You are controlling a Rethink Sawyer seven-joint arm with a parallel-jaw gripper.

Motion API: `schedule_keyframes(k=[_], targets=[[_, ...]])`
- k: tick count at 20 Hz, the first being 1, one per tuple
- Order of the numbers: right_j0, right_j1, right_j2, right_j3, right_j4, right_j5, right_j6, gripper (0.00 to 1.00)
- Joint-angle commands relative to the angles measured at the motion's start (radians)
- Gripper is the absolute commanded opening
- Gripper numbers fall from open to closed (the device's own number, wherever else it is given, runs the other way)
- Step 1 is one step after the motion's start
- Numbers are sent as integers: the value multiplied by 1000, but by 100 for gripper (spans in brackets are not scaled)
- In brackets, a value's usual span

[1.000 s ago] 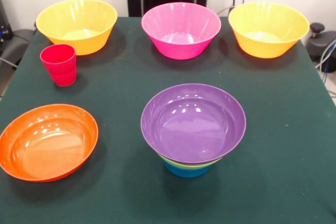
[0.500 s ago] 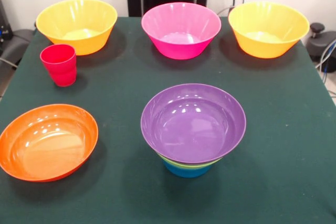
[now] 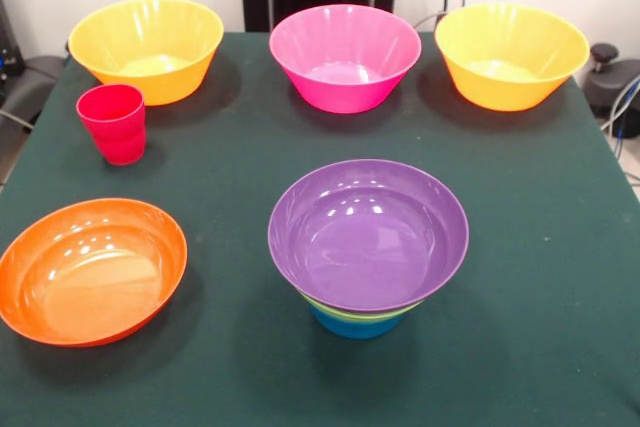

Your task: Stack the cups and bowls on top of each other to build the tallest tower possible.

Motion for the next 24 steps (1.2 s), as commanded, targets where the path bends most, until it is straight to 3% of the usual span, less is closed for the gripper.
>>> schedule_keyframes(k=[1,12,16,21,24], targets=[[-48,175,159,129,-113,-269,104,100],[-56,263,172,89,-121,-374,138,100],[-58,332,191,75,-114,-452,161,100],[-30,405,203,49,-67,-518,202,100],[5,412,206,47,-24,-519,222,100]])
